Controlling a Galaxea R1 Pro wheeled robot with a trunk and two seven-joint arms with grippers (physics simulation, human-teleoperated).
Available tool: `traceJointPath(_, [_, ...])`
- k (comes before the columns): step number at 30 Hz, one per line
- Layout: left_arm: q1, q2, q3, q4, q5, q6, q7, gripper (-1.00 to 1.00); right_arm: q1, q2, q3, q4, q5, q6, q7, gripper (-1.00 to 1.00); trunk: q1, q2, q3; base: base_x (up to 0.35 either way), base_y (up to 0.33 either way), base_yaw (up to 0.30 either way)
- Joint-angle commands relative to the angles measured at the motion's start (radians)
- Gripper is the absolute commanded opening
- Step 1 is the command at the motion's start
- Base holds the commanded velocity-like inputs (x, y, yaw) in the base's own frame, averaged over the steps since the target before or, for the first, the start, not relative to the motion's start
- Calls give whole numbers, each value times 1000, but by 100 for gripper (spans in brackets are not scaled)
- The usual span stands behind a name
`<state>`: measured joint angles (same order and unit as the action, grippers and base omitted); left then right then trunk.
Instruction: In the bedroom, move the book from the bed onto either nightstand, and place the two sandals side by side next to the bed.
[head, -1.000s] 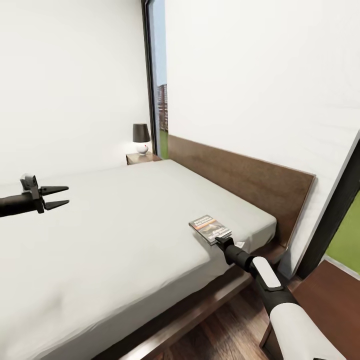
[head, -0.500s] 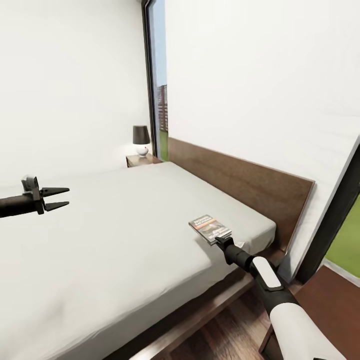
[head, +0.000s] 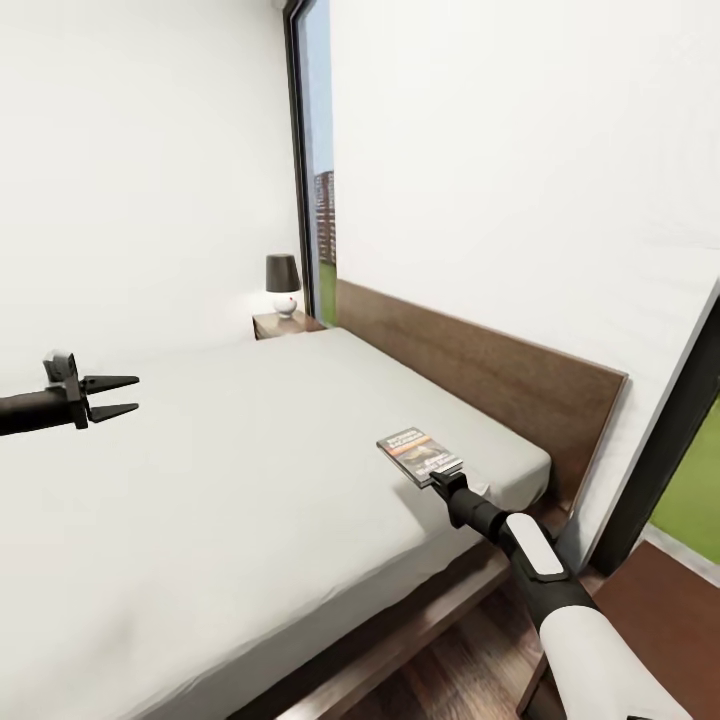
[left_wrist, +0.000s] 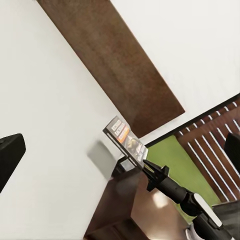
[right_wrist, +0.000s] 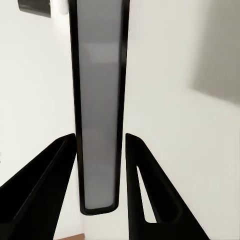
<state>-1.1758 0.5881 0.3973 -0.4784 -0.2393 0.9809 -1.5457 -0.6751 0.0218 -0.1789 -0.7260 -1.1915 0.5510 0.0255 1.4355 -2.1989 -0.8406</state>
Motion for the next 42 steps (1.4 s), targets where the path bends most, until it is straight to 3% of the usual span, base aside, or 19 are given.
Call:
traceJointPath(1, [-1,-1,5,0,-11,10,-7,100,-1,1,-6,0,4,7,2,-100,-4,7,2,0,0,0])
traceJointPath(33, [-1,-1,5,1,-11,12,-8,100,0,1,-5,-2,9,9,7,-100,-127,231,102,0,0,0])
traceJointPath(42, [-1,0,6,30,-13,10,-6,100,0,2,-5,-12,10,9,6,-100,-127,231,102,0,0,0])
